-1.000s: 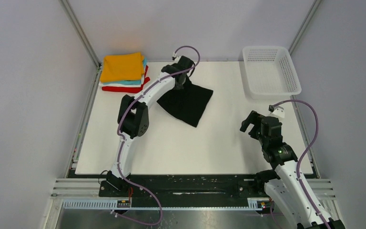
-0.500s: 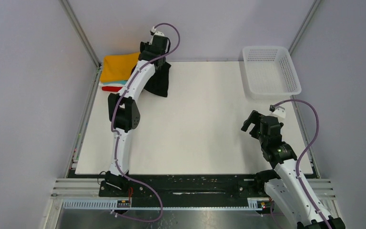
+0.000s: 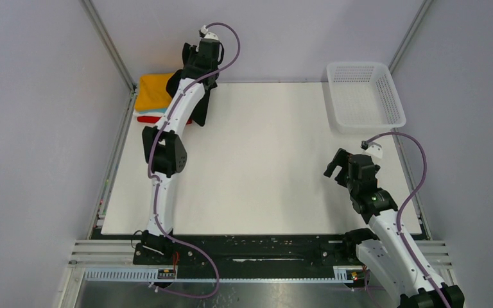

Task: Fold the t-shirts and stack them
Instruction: Put the neatly folded tshirt into the corner of the board with the left arm

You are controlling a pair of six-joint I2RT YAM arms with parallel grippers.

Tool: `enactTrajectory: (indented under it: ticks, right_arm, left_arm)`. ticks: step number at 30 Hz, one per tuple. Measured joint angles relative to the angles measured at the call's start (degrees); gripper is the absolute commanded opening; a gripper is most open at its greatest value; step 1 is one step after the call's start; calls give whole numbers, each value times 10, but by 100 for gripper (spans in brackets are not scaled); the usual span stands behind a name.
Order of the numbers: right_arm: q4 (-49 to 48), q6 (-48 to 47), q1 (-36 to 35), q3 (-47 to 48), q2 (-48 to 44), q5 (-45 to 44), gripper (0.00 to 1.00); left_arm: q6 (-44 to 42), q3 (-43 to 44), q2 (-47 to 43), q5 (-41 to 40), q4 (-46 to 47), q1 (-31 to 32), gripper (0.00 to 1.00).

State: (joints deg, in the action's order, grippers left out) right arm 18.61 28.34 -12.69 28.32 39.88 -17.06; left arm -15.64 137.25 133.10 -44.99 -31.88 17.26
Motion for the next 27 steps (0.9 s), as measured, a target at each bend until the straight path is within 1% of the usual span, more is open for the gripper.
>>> enactTrajectory:
  ticks: [7,15,23,27]
  right_arm:
    - [0,0,0,0,1,0,98]
    - [0,0,0,0,4,-3,98]
    - [0,0,0,1,26,-19,99]
    - [4,0,0,5,35,-21,99]
  left_arm:
    - [14,0,-39,26,-14,0,0]
    - [39,19,-93,39,11,-6,0]
    - [60,19,-91,60,15,-45,0]
    - [65,19,-73,61,17,-68,0]
